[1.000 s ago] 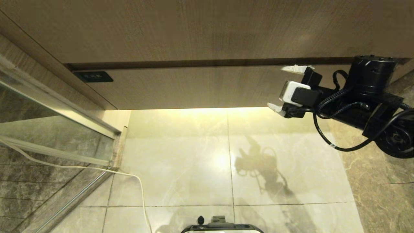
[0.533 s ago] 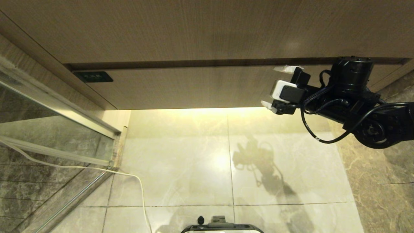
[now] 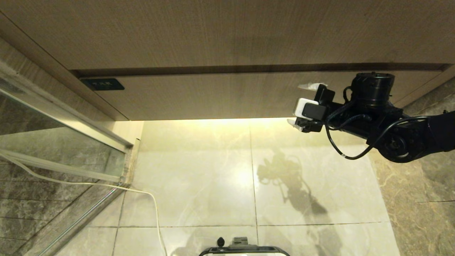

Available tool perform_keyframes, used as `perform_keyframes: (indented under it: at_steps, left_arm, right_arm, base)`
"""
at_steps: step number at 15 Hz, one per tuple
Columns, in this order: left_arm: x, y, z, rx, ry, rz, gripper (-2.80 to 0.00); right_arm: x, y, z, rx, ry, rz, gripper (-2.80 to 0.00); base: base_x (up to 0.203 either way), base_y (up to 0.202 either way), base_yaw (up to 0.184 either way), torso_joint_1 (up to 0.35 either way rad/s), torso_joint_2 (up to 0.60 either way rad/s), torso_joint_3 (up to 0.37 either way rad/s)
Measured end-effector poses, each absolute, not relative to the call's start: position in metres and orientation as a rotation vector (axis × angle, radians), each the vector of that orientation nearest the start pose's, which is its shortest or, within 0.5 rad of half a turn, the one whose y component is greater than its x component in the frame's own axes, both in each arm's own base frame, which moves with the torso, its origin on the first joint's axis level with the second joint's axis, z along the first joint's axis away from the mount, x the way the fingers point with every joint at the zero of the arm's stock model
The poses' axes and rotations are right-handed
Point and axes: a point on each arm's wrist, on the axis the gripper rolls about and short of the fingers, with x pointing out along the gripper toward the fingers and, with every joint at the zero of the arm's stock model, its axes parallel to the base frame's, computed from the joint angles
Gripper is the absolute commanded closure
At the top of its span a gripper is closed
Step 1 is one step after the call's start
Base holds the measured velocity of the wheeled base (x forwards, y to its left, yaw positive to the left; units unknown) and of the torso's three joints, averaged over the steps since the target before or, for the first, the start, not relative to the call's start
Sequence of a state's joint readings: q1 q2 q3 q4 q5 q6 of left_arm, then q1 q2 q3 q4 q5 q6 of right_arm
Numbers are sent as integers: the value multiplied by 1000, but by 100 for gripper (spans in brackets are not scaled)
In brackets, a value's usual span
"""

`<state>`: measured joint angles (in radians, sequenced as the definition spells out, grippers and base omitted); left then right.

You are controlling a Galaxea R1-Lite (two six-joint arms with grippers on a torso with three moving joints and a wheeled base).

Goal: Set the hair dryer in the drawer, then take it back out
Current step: Pull open the drawer

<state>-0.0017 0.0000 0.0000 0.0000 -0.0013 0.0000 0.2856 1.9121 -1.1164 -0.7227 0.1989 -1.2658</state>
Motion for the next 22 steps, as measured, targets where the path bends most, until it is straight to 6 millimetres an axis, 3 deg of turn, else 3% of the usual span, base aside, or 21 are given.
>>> perform_keyframes:
  at_steps: [7,14,18,22]
  left_arm:
    - [-23,0,75,0,0,-3,0]
    - [-23,0,75,0,0,-3,0]
    - [-23,0,75,0,0,-3,0]
    - [-23,0,75,0,0,-3,0]
  right_arm:
    - [349,92,195,-1207,-62,499,-280]
    - [324,87,233,-1107,-93,479,-280]
    - [322,99,253,-1057,-135,491,-280]
    - [326,110,259,-1043,-170,520,-280]
  base:
    - [0,0,0,0,0,0]
    - [0,0,0,0,0,0]
    - [0,0,0,0,0,0]
    - [0,0,0,0,0,0]
